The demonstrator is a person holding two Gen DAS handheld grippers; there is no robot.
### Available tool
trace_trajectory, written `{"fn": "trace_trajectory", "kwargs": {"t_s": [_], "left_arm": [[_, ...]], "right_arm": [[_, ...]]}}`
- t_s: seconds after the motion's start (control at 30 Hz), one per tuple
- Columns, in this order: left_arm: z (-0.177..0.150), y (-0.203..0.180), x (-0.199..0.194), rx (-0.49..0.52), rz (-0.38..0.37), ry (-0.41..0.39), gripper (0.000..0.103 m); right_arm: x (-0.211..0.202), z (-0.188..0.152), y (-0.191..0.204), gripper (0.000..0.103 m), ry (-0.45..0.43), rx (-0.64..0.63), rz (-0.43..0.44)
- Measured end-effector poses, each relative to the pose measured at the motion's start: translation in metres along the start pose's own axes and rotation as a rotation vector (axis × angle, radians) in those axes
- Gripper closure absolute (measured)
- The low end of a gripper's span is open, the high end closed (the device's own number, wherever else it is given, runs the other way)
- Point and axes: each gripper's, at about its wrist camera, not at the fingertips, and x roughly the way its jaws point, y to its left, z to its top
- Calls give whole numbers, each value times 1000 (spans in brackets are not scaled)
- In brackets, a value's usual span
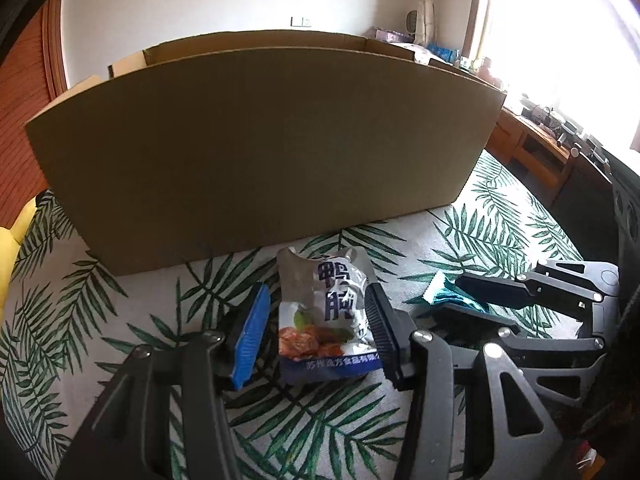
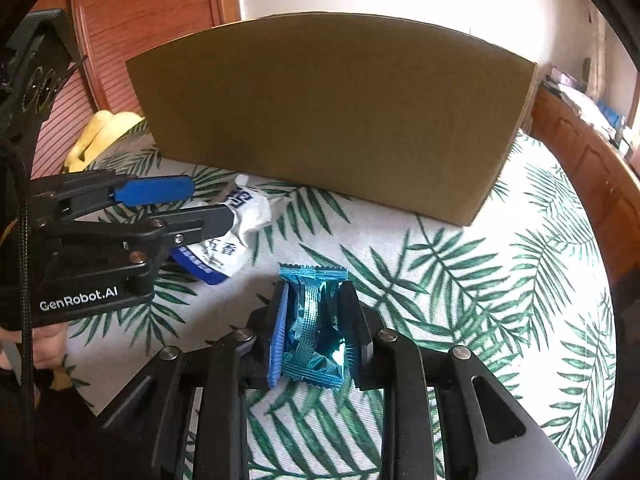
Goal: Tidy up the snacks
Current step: 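Grasp the white duck-neck pouch with the left tool while the right tool grasps the blue candy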
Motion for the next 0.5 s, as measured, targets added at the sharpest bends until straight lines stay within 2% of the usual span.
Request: {"fn": "trace_trajectory", "kwargs": {"t_s": [0.2, 0.5], "left_arm": [[6, -4, 12, 8, 10, 26, 53], [10, 0, 26, -24, 11, 45, 46]], "right_arm": [[-1, -4, -2, 79, -36, 8, 5], [-7, -10, -1, 79, -54, -7, -19]]}}
